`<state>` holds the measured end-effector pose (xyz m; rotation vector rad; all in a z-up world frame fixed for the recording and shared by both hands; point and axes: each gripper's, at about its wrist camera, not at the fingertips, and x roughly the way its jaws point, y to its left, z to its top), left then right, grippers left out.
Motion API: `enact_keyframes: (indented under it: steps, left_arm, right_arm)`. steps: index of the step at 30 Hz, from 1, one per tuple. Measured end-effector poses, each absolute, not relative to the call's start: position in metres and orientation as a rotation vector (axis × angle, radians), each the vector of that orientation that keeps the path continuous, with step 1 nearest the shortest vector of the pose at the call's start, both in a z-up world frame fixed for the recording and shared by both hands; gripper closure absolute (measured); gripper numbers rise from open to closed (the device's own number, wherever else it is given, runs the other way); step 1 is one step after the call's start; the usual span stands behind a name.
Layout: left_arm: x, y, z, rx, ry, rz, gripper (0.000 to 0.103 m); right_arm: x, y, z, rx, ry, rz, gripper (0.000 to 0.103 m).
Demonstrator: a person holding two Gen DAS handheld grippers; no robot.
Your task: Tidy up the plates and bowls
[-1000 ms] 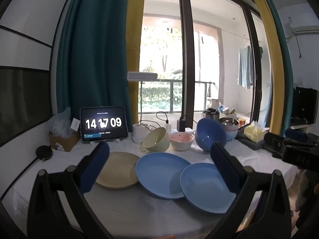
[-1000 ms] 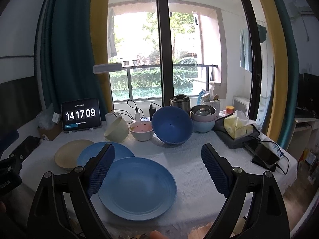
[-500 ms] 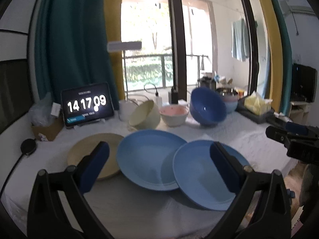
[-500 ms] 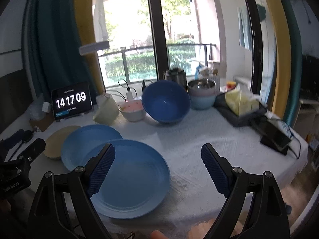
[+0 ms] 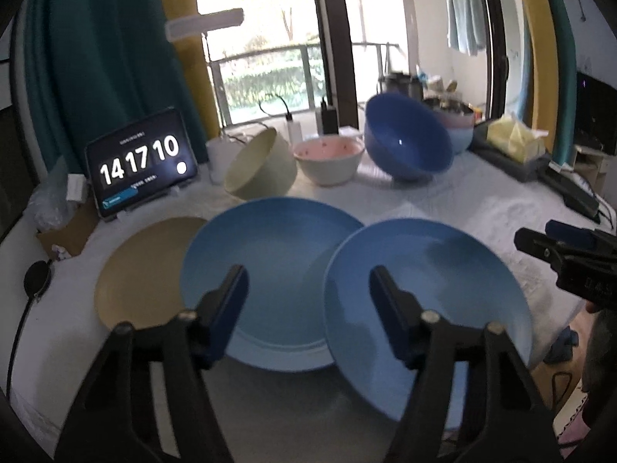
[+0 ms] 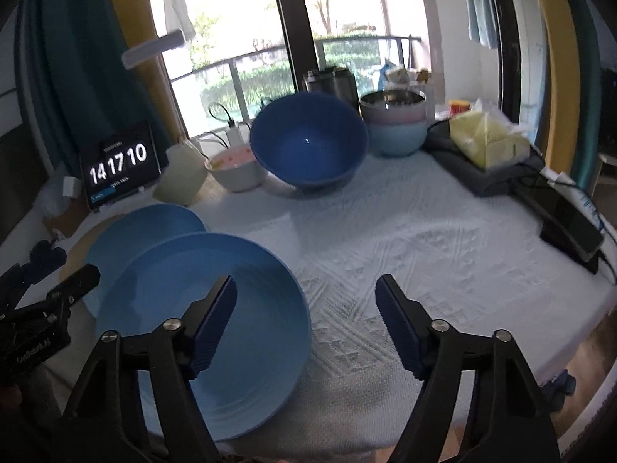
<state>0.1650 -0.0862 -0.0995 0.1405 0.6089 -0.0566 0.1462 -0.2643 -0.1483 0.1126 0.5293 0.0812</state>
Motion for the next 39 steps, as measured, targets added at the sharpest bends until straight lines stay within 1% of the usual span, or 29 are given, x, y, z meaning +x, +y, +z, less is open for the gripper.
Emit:
enact_keyframes:
  steps: [2, 4, 6, 12, 14, 15, 16, 17, 18, 19, 20, 22, 24, 30, 39]
  left_arm:
    - [0.171, -0.09, -0.102, 0.156, 0.623, -0.059, 0.041]
    - [0.174, -0.094, -0.104, 0.164, 0.635, -0.068, 0.042]
    - [0.178, -0.097, -0.106, 0.174, 0.653, -0.076, 0.044]
    - [0.183, -0.1, -0.118, 0.179, 0.709, -0.063, 0.046]
    - [0.185, -0.098, -0.124, 0.166, 0.735, -0.061, 0.053]
    - [0.185, -0.097, -0.126, 0.161, 0.742, -0.056, 0.054]
    - [0.186, -0.097, -0.128, 0.159, 0.749, -0.053, 0.056]
    - [0.186, -0.096, -0.13, 0.153, 0.759, -0.055, 0.059]
    - [0.188, -0.095, -0.132, 0.145, 0.772, -0.059, 0.061]
    - [0.188, -0.094, -0.133, 0.143, 0.779, -0.062, 0.065]
    - [0.188, -0.094, -0.133, 0.145, 0.78, -0.066, 0.07]
    - [0.188, -0.096, -0.132, 0.153, 0.776, -0.076, 0.075]
    - [0.188, -0.098, -0.133, 0.152, 0.782, -0.099, 0.078]
    - [0.191, -0.096, -0.129, 0.115, 0.784, -0.125, 0.078]
    - [0.185, -0.079, -0.105, 0.082, 0.719, -0.128, 0.078]
  right_arm:
    - [0.154, -0.266, -0.154, 0.121, 0.553, 0.084, 0.033]
    - [0.16, -0.267, -0.158, 0.129, 0.571, 0.087, 0.039]
    - [0.162, -0.268, -0.161, 0.132, 0.58, 0.093, 0.042]
    - [0.172, -0.264, -0.174, 0.146, 0.626, 0.112, 0.049]
    - [0.174, -0.261, -0.176, 0.14, 0.641, 0.122, 0.052]
    - [0.175, -0.26, -0.177, 0.138, 0.646, 0.126, 0.055]
    - [0.176, -0.259, -0.178, 0.135, 0.651, 0.125, 0.059]
    - [0.177, -0.258, -0.179, 0.133, 0.653, 0.125, 0.06]
    - [0.177, -0.258, -0.179, 0.135, 0.657, 0.126, 0.065]
    - [0.178, -0.258, -0.18, 0.137, 0.662, 0.124, 0.072]
    - [0.179, -0.257, -0.181, 0.138, 0.664, 0.122, 0.076]
    - [0.179, -0.256, -0.18, 0.139, 0.665, 0.122, 0.09]
    - [0.179, -0.254, -0.179, 0.133, 0.664, 0.116, 0.091]
    - [0.18, -0.253, -0.173, 0.145, 0.667, 0.073, 0.092]
    - [0.179, -0.241, -0.146, 0.122, 0.612, 0.063, 0.092]
